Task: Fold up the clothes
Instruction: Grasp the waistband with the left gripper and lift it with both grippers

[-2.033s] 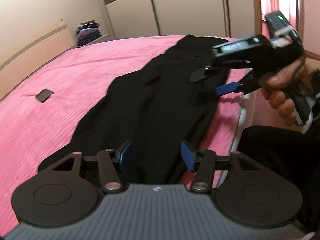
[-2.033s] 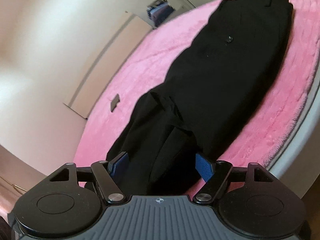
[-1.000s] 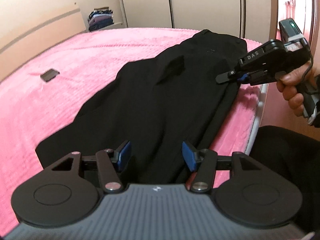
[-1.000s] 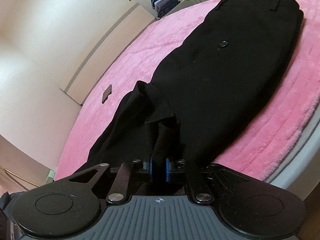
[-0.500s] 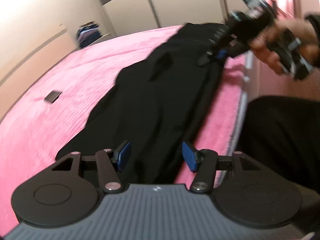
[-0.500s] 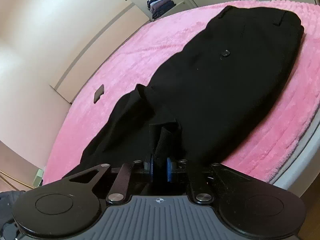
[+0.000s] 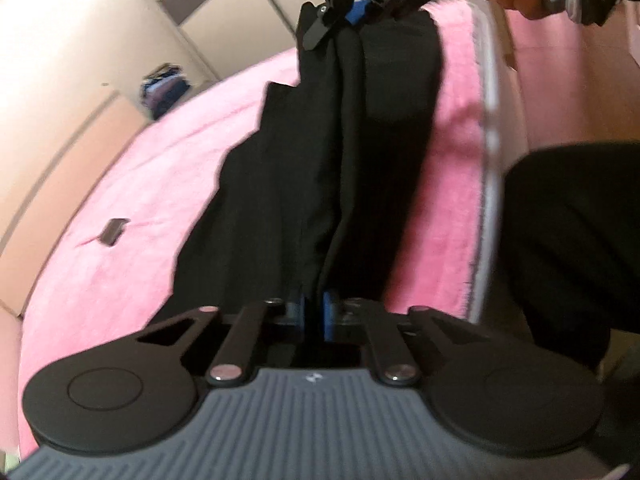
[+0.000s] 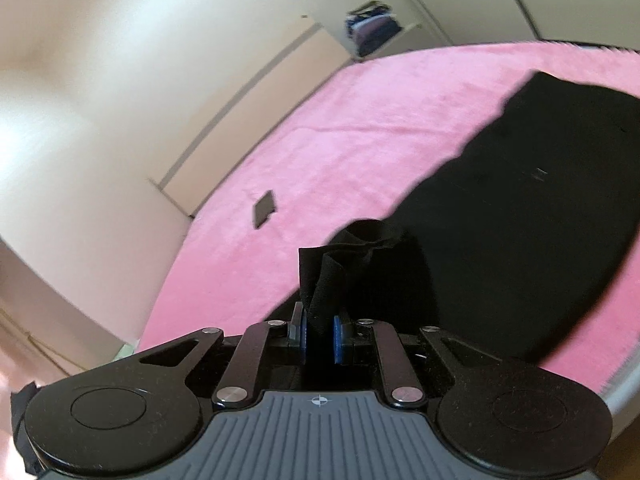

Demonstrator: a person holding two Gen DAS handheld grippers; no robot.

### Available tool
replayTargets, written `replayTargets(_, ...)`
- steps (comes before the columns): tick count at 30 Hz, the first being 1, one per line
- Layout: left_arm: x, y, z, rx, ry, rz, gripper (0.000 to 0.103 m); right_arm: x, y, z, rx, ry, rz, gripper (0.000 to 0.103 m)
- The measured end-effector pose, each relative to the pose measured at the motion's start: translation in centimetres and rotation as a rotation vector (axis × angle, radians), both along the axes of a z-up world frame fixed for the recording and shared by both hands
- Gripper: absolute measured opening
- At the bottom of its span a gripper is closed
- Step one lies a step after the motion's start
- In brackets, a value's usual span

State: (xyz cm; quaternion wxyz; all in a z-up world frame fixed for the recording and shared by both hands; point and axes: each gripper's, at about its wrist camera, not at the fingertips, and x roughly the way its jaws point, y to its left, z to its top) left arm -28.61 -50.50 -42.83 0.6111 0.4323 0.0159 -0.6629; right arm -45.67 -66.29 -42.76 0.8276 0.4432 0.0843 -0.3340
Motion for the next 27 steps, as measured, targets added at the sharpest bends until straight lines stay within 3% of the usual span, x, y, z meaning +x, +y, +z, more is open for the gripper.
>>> replayTargets(4, 4.2, 1.6, 3.4, -0.117, 0.019, 0.16, 0.005, 5.1, -0.6, 3.1, -0.025, -0.052, 0.096, 0.01)
replayTargets(8, 7.4, 3.9, 7.5, -0.261, -0.029, 0.302, 0.005, 10.2, 0.0, 8.1, -0.141, -0.197, 0.253, 0.01)
replayTargets(10, 7.1, 5.1, 9.1, -0.323, -0.074, 0.324, 0.005, 8.7, 0.1, 5.4, -0.107, -0.163, 0.222, 0.01)
replayTargets(12, 5.3, 5.5, 8.3, -0.29, -0.103, 0.28, 0.005, 7.1, 0.1, 2.8, -0.073, -0.128, 0.191, 0.01)
replayTargets(17, -1.0, 4.1, -0.5, -0.024, -0.131, 0.078, 0.006, 3.3, 0.2, -3.8, 0.012, -0.041, 0.113, 0.01)
replayTargets(20, -2.8, 3.3, -3.7, 0.044, -0.181, 0.023, 0.006, 1.0, 0.0, -9.2, 0.128, 0.063, 0.062, 0.01)
replayTargets(27, -2.1, 2.3, -3.0, 0.053, -0.151, 0.048, 0.007, 1.3, 0.0, -8.7, 0.093, 0.017, 0.075, 0.01)
